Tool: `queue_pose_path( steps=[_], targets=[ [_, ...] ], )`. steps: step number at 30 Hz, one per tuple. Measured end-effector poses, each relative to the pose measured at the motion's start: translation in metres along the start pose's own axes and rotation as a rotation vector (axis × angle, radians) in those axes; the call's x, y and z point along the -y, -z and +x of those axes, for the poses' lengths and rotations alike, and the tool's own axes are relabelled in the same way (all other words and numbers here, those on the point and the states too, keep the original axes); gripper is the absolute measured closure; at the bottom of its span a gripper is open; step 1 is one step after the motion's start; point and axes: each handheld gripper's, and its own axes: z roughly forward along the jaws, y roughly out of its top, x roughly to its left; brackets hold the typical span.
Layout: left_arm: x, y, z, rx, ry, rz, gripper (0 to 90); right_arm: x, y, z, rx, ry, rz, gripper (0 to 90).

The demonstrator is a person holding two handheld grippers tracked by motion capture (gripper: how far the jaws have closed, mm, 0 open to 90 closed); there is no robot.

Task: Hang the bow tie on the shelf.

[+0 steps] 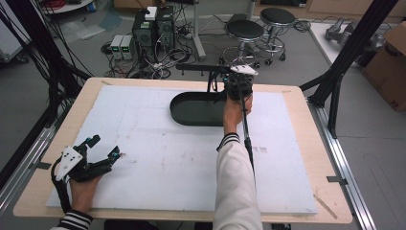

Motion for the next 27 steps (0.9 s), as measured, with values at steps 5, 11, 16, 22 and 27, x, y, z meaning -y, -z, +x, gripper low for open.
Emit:
queue_pose_path(
  steps=[5, 11, 16, 22, 27],
  targets=[
    [0.000, 0.000, 0.000, 0.000, -0.003, 0.003, 15.7, 0.001, 0.001, 0.004, 0.004, 0.064, 0.032, 70.0],
    [0.000, 0.000, 0.000, 0.000, -0.006, -0.002, 15.7, 0.006, 0.009, -0.002, -0.014, 0.026, 0.033, 68.2],
    [0.000, 0.001, 0.000, 0.000, -0.007, -0.004, 15.7, 0.008, 0.014, -0.004, -0.028, 0.020, 0.039, 67.5],
    [0.000, 0.001, 0.000, -0.001, -0.003, -0.008, 15.7, 0.011, 0.015, -0.002, -0.031, 0.022, 0.061, 64.4],
    [0.000, 0.001, 0.000, -0.001, -0.003, -0.005, 15.7, 0.017, 0.022, -0.004, -0.052, 0.007, 0.058, 61.4]
  ],
)
